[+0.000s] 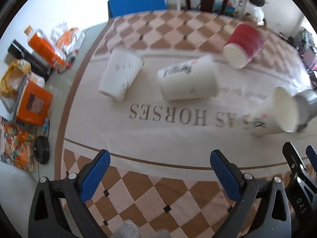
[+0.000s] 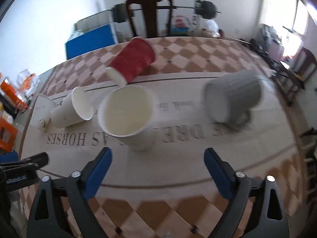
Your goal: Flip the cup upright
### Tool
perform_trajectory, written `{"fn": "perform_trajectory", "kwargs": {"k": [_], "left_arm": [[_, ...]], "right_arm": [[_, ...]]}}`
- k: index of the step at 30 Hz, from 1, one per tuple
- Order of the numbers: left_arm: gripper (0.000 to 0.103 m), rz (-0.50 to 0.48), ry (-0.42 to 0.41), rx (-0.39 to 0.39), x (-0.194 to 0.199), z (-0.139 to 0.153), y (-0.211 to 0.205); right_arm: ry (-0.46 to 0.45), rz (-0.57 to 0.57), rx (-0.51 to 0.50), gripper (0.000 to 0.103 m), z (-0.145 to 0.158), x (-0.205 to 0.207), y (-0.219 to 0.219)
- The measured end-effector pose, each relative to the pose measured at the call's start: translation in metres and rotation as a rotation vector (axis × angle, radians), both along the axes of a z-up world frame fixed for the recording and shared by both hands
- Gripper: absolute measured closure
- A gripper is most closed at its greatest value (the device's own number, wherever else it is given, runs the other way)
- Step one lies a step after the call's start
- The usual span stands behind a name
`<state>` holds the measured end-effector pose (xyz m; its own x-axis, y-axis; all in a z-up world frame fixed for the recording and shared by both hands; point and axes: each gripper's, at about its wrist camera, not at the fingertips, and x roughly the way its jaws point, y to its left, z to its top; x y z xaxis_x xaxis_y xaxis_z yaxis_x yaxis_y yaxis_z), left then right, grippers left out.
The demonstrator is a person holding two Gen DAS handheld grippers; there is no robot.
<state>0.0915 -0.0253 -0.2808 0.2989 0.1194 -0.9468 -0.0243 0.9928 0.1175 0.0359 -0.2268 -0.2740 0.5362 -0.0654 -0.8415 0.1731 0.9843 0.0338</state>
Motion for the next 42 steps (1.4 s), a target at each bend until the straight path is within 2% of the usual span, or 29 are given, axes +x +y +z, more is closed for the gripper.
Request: {"fn": "perform_trajectory", "kwargs": {"k": [4,10,15,20,24,30,37,42], "left_arm": [[0.0,-0.051,-0.055,-0.025,-0.015,0.04,-0.011],[0.0,-0.112,-0.137,-0.069,-0.037,0.109,-0.024],[0.0,-0.153,-0.21,-0.098,-0.062,0.173,-0.024],[0.0,-0.163,-0.263,-0.099,-0.089,0.219,-0.016],[0.0,-0.161,-0.262,-0.096,-0.106,0.24,-0.011],[0.0,-0.161,-0.277,-0.086,-0.126,0.258,-0.009],[0.0,-0.152,-0.276,-0.099,-0.135,0.269,-0.015],[0.0,-0.142,-0.283,-0.098,-0.14,0.275,-0.018]], "right_arm": [[0.017,-0.067,-0.059,0.0,0.041,-0.015,-0.014],[-0.01,-0.087,-0.093,0.0,0.121,-0.044,-0.02],[-0.04,-0.095,-0.085,0.0,0.186,-0.076,-0.016],[-0.088,-0.111,-0.085,0.0,0.239,-0.112,-0.008],[-0.104,-0.107,-0.081,0.0,0.272,-0.138,-0.001],[-0.116,-0.096,-0.075,0.0,0.3,-0.163,0.004],[-0.135,-0.075,-0.086,0.0,0.318,-0.172,0.001],[-0.134,-0.065,-0.081,0.0,0.318,-0.171,-0.005]]}}
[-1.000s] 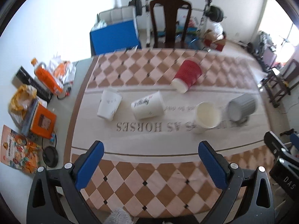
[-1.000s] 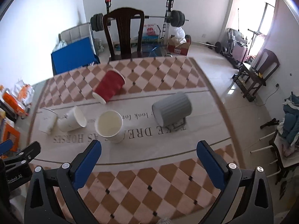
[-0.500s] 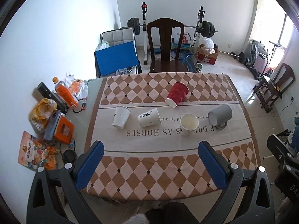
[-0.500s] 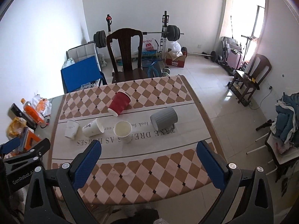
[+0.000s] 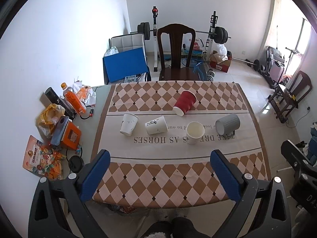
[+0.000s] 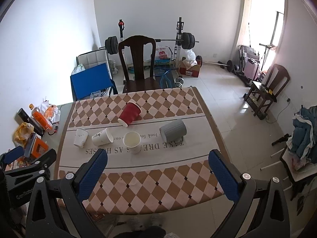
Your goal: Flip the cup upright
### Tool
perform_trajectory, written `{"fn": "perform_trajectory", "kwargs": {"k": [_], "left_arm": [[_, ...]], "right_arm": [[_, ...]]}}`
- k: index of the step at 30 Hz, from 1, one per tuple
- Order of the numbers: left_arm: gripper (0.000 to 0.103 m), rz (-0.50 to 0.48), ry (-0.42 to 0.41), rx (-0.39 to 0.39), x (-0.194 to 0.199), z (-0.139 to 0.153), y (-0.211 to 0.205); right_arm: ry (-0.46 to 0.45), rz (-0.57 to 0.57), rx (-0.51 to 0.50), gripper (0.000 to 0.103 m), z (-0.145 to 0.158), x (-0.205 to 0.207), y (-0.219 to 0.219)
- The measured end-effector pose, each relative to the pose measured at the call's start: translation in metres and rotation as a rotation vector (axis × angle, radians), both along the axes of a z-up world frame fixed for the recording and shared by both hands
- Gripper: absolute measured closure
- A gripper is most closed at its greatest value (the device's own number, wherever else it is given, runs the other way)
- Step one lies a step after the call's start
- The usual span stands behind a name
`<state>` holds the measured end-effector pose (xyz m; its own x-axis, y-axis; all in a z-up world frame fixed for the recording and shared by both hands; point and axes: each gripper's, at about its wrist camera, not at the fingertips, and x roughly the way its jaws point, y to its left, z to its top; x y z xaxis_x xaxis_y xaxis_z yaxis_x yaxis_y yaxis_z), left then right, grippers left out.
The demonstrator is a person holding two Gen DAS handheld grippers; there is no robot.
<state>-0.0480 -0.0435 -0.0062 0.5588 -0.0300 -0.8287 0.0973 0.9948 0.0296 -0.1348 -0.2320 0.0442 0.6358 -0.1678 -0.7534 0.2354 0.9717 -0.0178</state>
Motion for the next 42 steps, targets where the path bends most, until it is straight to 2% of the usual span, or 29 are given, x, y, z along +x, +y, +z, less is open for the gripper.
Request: {"fn": "perform_trajectory", "kwargs": {"k": [10,42], "left_arm": [[0.0,0.021,0.004,0.026,-0.004,0.003,-0.005],[0.0,0.038,0.001,0.031,-0.009,0.008,-0.008]], "right_arm": [[0.004,0.021,0.003,0.0,-0.003,0.001,-0.01],[0.023,0.102,0.023,0.0,-0.01,0.01,-0.013]]}}
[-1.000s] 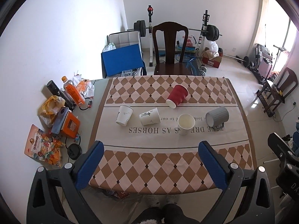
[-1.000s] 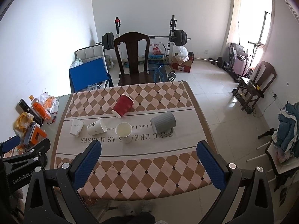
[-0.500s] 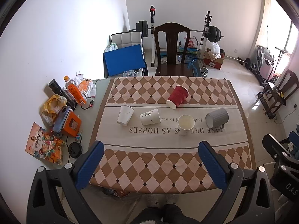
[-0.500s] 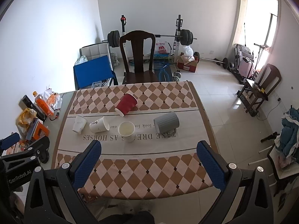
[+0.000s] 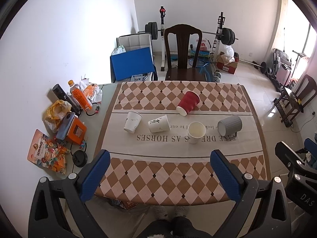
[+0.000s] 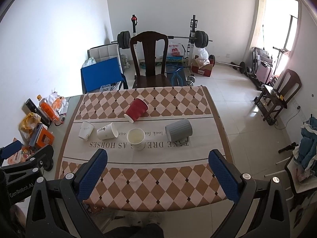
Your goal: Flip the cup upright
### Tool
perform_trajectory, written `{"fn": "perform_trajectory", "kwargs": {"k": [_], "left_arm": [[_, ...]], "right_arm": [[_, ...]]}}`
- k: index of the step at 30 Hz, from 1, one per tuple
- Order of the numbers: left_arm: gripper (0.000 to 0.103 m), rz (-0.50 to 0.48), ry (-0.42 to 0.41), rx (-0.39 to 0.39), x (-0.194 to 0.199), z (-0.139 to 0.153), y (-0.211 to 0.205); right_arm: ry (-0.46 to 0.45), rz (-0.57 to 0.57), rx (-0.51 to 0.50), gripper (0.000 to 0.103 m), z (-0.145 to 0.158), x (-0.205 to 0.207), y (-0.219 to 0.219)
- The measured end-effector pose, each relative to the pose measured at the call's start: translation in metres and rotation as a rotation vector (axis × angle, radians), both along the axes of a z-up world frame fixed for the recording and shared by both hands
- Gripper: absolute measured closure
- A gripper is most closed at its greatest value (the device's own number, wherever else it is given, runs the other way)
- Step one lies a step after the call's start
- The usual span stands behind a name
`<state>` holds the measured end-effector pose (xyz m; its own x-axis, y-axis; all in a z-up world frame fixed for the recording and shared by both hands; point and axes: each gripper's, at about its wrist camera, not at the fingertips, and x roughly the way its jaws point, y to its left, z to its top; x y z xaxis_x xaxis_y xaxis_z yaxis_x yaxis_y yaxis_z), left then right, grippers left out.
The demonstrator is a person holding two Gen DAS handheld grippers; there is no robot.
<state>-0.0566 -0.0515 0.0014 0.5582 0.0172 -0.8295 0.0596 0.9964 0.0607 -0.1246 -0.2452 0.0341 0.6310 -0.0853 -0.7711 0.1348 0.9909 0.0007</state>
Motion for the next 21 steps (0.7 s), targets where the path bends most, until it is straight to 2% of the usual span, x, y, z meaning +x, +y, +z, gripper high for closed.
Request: {"fn": "perform_trajectory", "kwargs": {"k": [21], "left_arm": [[0.0,0.008,-0.003,0.0,-0.0027,0.0037,-0.0074]], "right_arm": [[0.004,0.004,0.001,0.0,0.0,0.0017,-0.0008]]}}
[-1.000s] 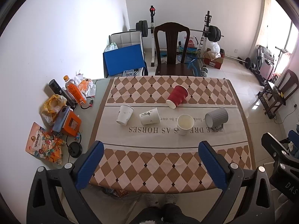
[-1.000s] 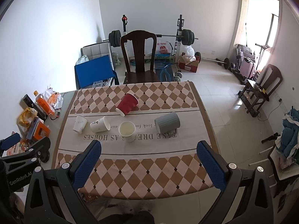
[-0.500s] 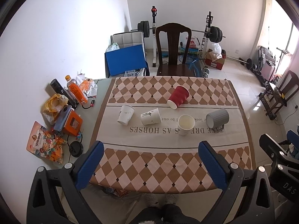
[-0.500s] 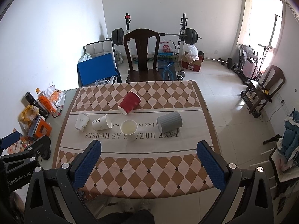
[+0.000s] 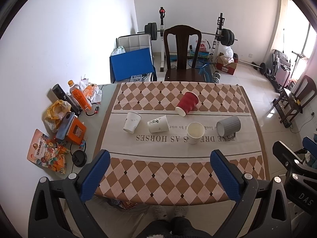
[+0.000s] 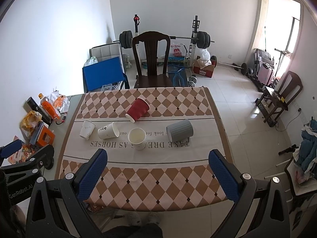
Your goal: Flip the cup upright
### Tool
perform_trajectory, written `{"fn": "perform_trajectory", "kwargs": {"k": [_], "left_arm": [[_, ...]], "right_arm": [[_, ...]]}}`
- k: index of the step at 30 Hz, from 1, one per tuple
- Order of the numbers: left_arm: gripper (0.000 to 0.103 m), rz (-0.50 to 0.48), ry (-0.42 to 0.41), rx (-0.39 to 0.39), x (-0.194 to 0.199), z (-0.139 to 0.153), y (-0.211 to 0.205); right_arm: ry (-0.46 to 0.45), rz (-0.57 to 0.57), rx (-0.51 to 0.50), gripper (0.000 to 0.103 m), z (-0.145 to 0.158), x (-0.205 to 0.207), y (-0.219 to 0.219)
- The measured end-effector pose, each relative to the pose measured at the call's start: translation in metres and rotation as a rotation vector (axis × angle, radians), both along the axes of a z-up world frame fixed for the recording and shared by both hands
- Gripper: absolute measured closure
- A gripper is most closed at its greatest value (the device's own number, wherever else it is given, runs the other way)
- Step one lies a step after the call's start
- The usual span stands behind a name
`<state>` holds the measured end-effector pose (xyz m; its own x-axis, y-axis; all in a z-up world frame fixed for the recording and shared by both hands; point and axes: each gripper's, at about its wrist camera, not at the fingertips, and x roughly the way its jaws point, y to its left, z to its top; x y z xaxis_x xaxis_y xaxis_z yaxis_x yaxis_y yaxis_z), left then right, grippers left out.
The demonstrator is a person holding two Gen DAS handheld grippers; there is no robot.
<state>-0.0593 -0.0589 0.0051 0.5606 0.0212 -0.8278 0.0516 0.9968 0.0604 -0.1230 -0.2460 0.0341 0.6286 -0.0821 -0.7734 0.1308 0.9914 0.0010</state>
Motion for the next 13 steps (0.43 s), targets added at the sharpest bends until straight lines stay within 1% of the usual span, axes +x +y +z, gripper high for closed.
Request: {"fn": "perform_trajectory", "kwargs": {"k": [13], "left_arm": [[0.0,-0.006,0.003,-0.009,-0.0015,0.0023,-0.0039]], "right_arm": [[-0.001,-0.001,-0.002,0.0,0.0003,0.0001,0.0013]]}}
